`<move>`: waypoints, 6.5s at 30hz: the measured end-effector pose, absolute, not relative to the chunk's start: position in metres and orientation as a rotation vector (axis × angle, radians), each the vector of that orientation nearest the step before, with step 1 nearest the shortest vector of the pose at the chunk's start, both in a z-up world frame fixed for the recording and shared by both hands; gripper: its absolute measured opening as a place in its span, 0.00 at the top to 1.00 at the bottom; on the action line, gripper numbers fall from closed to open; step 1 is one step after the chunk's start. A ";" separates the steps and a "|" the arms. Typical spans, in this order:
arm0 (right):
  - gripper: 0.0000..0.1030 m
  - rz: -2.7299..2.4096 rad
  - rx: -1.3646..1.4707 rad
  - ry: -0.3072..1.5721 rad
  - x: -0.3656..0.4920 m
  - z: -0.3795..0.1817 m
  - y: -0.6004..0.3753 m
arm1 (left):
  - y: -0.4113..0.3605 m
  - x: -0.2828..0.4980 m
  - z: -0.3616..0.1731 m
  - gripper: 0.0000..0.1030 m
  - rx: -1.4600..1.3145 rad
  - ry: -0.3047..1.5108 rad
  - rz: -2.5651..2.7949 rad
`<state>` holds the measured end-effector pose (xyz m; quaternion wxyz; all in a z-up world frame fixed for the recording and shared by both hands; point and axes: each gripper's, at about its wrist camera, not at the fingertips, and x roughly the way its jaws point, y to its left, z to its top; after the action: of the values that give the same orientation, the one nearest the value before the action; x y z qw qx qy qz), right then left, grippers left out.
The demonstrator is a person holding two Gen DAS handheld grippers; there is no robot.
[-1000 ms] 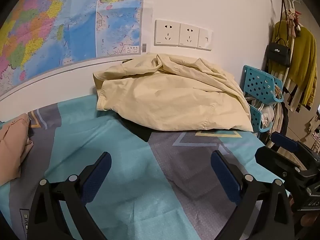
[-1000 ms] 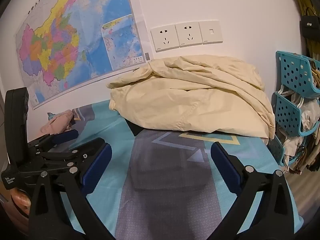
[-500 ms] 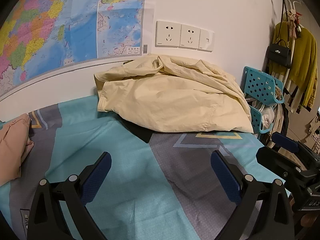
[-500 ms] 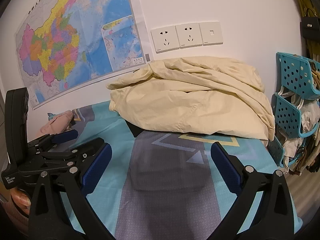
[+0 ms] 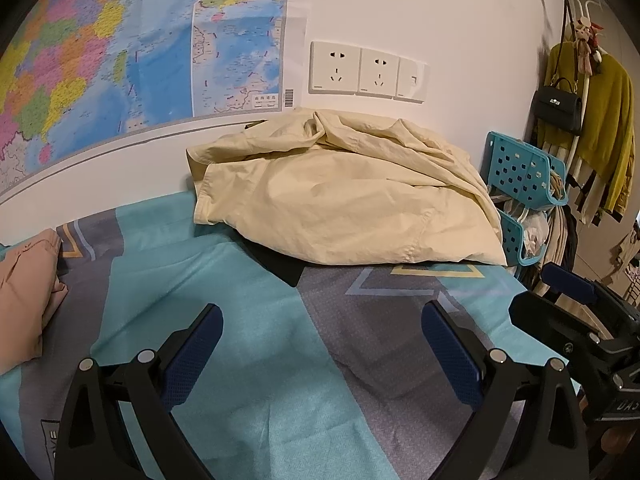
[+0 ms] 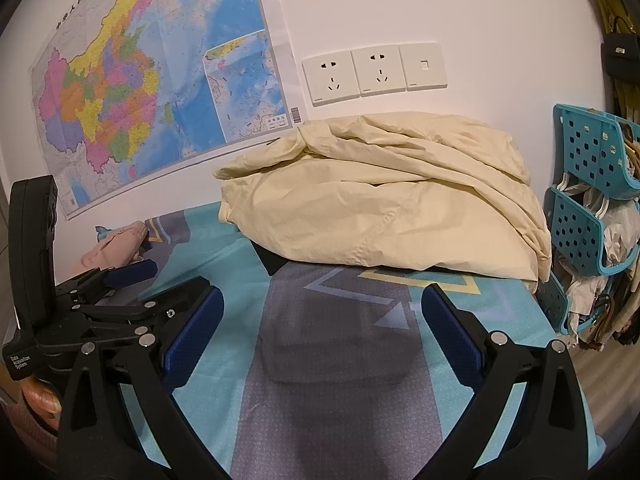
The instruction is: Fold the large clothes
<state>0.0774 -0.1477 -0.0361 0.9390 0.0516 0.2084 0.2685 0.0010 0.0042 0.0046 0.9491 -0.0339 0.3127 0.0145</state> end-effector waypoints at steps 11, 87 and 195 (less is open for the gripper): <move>0.05 0.549 0.103 0.428 0.079 -0.037 -0.145 | 0.005 0.001 0.006 0.07 -0.071 0.641 0.026; 0.05 0.567 0.024 0.424 0.118 -0.025 -0.137 | 0.016 0.035 -0.010 0.07 -0.136 0.725 0.017; 0.93 1.021 -0.008 0.042 -0.053 0.239 -0.174 | 0.095 -0.175 -0.004 0.07 -0.057 0.400 -0.619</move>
<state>-0.0533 -0.1735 0.2386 0.8722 -0.0039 0.0199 0.4886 -0.1751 0.0953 -0.0035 0.9324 -0.0280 0.1955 -0.3027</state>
